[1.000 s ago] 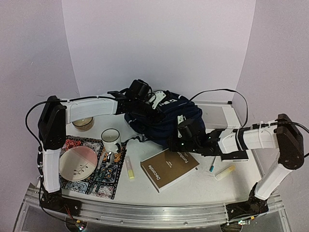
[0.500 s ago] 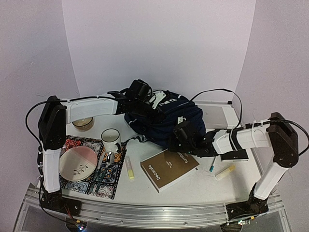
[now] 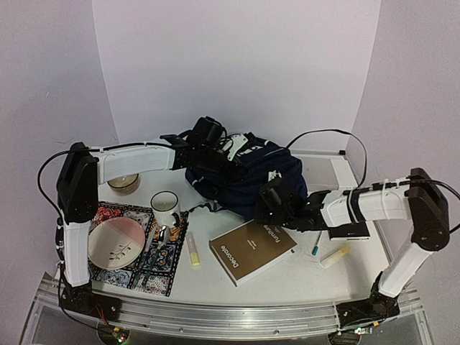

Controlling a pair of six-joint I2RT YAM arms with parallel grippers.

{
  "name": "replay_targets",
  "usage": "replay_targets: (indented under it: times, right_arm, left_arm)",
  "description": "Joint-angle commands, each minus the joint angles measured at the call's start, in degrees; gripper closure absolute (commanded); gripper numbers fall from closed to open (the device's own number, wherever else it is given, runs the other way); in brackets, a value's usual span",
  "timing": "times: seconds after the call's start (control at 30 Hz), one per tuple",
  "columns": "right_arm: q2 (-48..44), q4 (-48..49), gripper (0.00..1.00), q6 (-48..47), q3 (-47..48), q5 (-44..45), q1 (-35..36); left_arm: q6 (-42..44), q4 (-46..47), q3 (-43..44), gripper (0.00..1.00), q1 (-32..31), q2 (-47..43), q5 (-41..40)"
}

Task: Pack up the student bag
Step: Unzip the largest pocket of the student bag, then hold the largest pocket of the student bag.

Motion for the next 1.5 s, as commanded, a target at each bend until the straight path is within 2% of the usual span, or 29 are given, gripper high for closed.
replay_targets:
  times: [0.0,0.2,0.37,0.47,0.5,0.53,0.7,0.83,0.97,1.13,1.3,1.47]
  right_arm:
    - [-7.1,-6.8,1.0,-3.4,-1.4,1.0,-0.2]
    - [-12.5,-11.0,1.0,-5.0,-2.4,-2.1,-0.3]
    - [-13.2,-13.2,1.0,-5.9,-0.9,-9.4,-0.2]
    - [-12.3,-12.9,1.0,-6.2,1.2,-12.3,0.2]
    - [-11.9,-12.7,1.0,-6.3,2.2,-12.6,0.3]
    - [-11.2,-12.5,1.0,-6.6,3.0,-12.7,0.4]
    - [-7.5,-11.8,1.0,-7.4,7.5,-11.7,0.4]
    - [-4.6,-11.6,1.0,-7.0,9.6,-10.4,0.4]
    - [-3.3,-10.8,1.0,-6.5,10.5,-9.5,0.4]
    - [-3.0,-10.1,1.0,-6.4,10.9,-8.6,0.4]
    - [-2.9,-9.1,1.0,-6.8,11.0,-9.2,0.4]
    - [-3.0,-7.6,1.0,-6.8,10.4,-10.5,0.4]
  left_arm:
    - [3.4,8.3,5.1,1.0,-0.1,-2.6,-2.4]
    - [7.4,8.4,4.7,1.0,1.1,-0.5,-4.0]
    - [12.7,8.4,4.5,1.0,1.4,0.9,-5.5]
    - [12.1,8.4,4.3,0.99,1.4,0.4,-6.4]
    - [10.6,8.5,4.0,0.95,1.4,-0.2,-5.8]
    - [9.2,8.7,3.4,0.86,1.4,-0.9,-5.4]
    - [-3.5,10.1,0.4,0.53,1.3,-4.2,-6.5]
    - [-16.5,10.6,-4.1,0.39,1.3,-8.2,-10.0]
    - [-30.4,10.4,-9.8,0.31,1.3,-13.1,-14.7]
    - [-50.1,10.2,-20.1,0.28,1.3,-20.4,-19.1]
    - [-65.9,10.3,-28.6,0.26,1.3,-22.9,-14.5]
    - [-75.4,16.0,-35.2,0.25,0.4,-23.8,-10.7]
